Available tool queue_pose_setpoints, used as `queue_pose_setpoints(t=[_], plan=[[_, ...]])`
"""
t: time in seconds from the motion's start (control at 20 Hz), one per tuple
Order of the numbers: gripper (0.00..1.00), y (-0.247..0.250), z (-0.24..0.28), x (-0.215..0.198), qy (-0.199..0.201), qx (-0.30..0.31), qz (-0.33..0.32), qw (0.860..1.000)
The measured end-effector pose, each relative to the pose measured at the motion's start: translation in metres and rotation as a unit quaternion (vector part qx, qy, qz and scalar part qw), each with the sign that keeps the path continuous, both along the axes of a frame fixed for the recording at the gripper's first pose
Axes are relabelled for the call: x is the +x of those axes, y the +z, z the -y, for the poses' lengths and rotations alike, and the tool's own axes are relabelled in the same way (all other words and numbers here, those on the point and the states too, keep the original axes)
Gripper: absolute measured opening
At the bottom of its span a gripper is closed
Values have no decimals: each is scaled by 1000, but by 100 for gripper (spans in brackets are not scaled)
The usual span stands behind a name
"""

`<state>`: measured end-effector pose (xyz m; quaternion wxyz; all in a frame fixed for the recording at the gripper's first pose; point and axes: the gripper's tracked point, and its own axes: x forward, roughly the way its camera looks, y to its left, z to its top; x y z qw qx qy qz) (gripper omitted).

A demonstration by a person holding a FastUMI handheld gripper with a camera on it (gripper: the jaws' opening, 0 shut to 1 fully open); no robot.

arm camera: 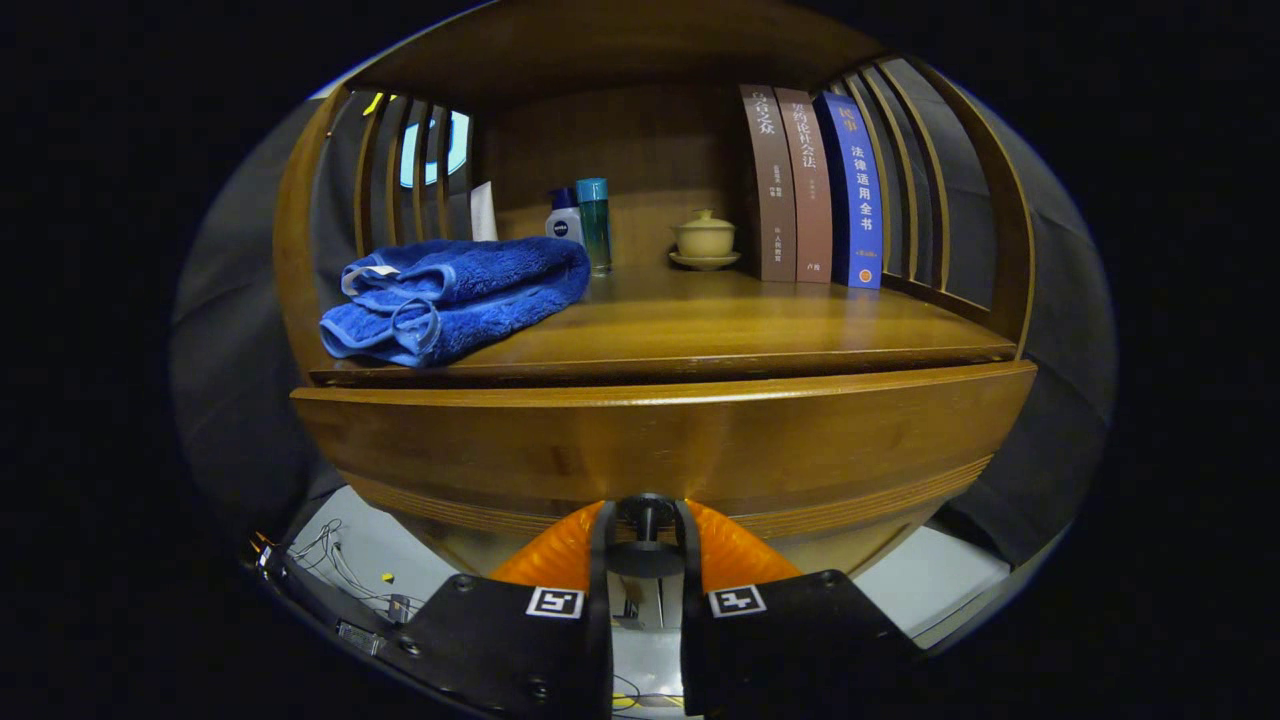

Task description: Pull open the drawer, take out the items inside it, and place them on the countertop above the cabinet.

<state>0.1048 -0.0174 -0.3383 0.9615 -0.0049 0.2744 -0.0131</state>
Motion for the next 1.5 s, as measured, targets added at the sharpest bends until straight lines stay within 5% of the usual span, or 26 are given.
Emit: queue_pose_setpoints(t=[0.65, 1.25, 1.35, 1.5], plan=[[30, 15, -3, -124, -7, 26, -36, 999], [30, 11, -5, -163, -8, 42, -46, 998], [40, 14, -4, -165, -9, 46, -41, 998], [73, 54, 1, -166, -15, 45, 2, 999]])
